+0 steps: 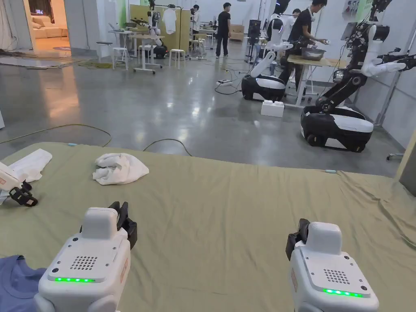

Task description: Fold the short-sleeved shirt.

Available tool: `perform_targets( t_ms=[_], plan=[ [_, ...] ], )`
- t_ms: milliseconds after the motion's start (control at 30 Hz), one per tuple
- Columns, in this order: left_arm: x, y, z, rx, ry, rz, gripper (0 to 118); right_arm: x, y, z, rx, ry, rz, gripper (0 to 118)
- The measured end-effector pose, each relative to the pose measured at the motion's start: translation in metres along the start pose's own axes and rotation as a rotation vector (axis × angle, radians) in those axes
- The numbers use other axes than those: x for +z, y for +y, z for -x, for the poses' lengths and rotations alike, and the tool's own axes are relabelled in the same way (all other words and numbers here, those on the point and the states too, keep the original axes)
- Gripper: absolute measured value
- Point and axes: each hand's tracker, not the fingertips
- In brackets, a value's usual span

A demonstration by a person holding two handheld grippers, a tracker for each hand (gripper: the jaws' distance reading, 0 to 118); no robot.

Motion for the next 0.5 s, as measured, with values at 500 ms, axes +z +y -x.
perform_targets(
  t_ms=[500],
  plan=[
    [-0.0032, -0.003, 0.005, -0.007, -0.031, -0.002, 14, -0.0023, -0.0013, 0.0008, 0.003, 0.026, 0.004, 0]
  ],
)
